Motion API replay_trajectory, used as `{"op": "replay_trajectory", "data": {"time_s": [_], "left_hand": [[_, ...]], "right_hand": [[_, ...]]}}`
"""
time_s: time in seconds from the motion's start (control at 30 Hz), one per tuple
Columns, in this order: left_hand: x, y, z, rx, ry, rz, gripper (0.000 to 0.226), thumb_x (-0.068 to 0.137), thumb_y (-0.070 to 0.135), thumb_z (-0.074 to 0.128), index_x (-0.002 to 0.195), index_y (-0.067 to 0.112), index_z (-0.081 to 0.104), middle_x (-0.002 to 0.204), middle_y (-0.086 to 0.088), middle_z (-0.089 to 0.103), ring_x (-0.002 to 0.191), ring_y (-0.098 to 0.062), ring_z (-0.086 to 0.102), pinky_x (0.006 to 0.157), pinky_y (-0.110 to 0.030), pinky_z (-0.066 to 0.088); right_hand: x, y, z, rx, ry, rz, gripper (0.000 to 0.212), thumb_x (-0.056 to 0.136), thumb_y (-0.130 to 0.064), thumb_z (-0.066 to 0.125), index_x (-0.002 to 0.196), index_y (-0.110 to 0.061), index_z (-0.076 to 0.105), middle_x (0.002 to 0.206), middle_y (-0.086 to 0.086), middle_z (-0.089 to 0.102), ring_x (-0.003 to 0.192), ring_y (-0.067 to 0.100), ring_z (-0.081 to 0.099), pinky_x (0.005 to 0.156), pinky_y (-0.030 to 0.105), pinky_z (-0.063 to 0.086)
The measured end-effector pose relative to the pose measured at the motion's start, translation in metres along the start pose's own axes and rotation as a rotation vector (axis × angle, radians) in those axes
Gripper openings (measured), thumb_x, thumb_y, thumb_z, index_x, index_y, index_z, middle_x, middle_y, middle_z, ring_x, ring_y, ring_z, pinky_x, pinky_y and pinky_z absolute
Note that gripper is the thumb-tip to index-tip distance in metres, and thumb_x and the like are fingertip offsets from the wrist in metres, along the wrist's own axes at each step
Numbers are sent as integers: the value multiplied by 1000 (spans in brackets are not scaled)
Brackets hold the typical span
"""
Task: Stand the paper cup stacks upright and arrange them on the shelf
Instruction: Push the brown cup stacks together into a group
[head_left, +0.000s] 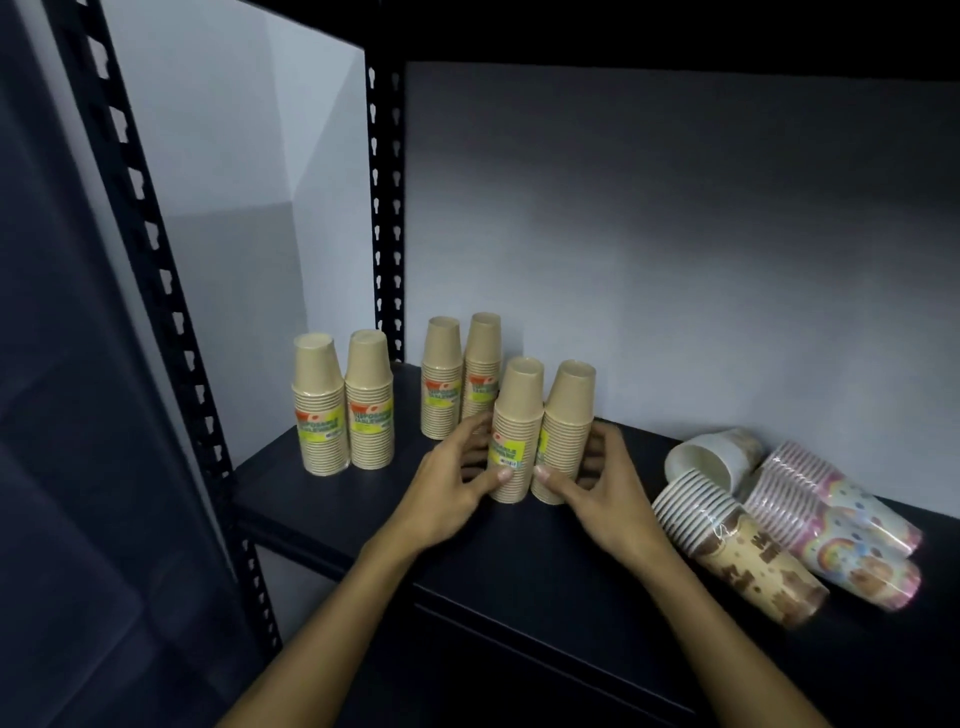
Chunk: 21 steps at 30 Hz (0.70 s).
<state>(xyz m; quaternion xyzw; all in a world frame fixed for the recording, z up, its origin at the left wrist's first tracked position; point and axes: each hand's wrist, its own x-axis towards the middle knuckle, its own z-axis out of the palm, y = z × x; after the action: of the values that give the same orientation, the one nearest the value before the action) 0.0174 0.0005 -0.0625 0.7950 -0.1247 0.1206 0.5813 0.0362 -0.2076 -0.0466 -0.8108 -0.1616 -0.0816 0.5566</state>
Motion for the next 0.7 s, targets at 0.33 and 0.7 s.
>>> {"op": "replay_trajectory", "data": {"time_s": [0.33, 0.7], "left_hand": [[-5, 7, 3, 180, 194, -9, 52, 85, 23, 78, 133, 25, 56, 116, 12, 67, 104, -3, 64, 91, -39, 56], [-9, 7, 0, 109, 107, -87, 66, 83, 18, 79, 142, 15, 49, 131, 0, 66, 123, -14, 62, 107, -45, 48]], "right_hand": [[10, 15, 12, 27, -114, -34, 48, 87, -16, 75, 120, -27, 43, 115, -20, 61, 110, -2, 61, 100, 30, 52], [6, 7, 14, 10, -58, -50, 60, 76, -31, 85, 119, -27, 44, 120, -8, 59, 103, 0, 60, 85, 22, 52]]}}
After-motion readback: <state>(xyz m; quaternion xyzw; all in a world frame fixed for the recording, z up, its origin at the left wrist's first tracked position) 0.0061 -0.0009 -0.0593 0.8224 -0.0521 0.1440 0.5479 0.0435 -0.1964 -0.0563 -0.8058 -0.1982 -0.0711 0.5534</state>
